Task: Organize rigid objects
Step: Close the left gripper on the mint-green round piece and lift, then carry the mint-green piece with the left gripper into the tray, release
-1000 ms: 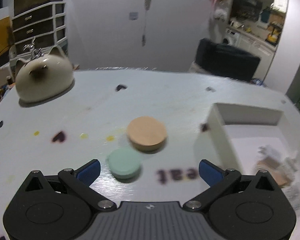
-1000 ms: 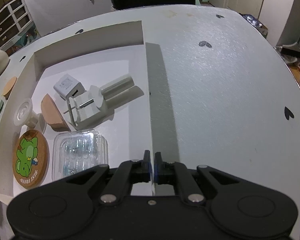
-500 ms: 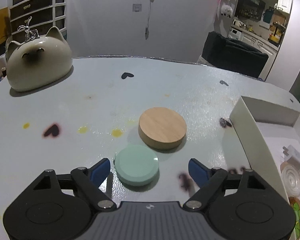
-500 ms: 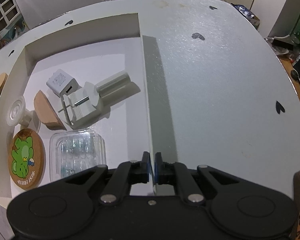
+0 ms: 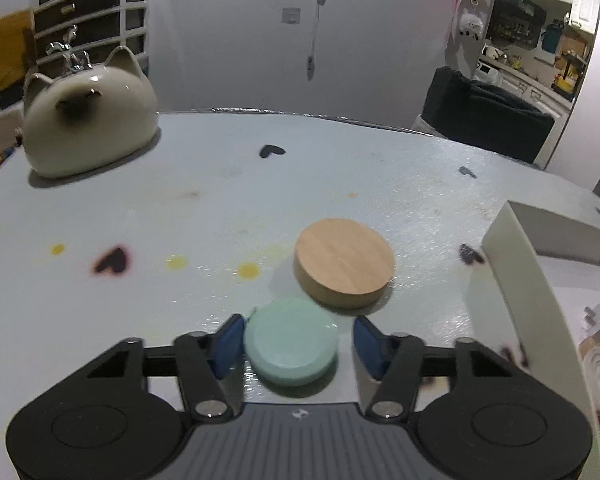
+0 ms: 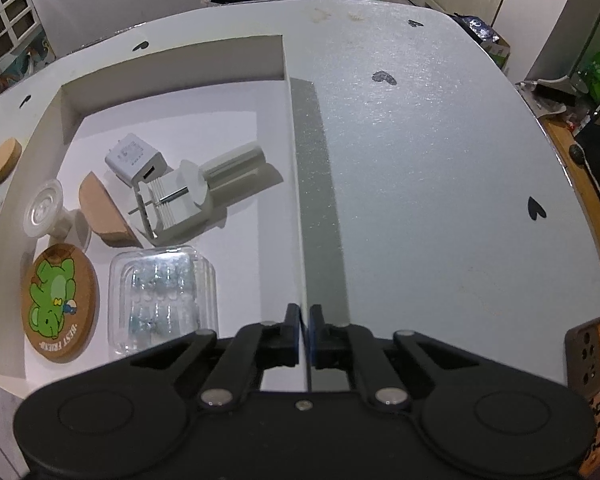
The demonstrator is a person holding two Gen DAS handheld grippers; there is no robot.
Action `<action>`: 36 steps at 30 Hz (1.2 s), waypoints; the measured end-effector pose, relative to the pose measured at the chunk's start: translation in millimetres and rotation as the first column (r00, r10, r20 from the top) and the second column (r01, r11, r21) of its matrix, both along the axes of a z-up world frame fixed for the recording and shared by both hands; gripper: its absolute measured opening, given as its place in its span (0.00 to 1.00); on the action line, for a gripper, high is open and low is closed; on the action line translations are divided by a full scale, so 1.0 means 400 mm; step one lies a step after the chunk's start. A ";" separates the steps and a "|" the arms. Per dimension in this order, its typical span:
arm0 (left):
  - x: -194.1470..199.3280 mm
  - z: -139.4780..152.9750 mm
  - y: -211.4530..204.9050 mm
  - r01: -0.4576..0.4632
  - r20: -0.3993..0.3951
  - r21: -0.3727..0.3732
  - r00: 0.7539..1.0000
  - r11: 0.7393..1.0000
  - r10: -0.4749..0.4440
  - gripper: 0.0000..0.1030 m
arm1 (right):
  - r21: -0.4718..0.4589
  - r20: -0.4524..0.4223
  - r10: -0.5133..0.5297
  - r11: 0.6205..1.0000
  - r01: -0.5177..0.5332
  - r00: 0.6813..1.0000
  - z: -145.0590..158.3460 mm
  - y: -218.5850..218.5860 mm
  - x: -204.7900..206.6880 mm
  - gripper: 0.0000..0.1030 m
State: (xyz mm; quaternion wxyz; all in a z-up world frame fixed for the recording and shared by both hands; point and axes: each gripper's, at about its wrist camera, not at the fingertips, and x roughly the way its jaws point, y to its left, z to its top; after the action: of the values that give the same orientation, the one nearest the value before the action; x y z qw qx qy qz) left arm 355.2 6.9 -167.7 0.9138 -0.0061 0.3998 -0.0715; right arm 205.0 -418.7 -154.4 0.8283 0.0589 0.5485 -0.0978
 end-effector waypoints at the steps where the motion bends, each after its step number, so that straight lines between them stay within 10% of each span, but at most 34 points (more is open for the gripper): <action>1: -0.003 0.002 0.000 -0.002 -0.001 0.011 1.000 1.000 0.002 0.49 | -0.002 -0.001 0.002 1.000 -0.002 1.000 0.000 0.001 0.000 0.05; 20: -0.035 0.145 -0.107 0.136 0.081 -0.052 0.988 0.989 -0.131 0.49 | -0.013 0.016 0.005 1.000 -0.005 1.000 0.001 0.004 -0.009 0.05; 36: 0.008 0.144 -0.438 0.459 0.054 -0.039 0.888 0.888 -0.456 0.49 | 0.005 0.030 -0.022 1.000 0.022 0.999 0.000 -0.005 -0.014 0.05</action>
State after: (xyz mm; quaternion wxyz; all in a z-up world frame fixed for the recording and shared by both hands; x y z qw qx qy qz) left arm 358.3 -168.4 -110.2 0.8793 0.0667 0.3680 -0.2949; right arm 199.4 -420.8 -154.5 0.8351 0.0683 0.5357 -0.1049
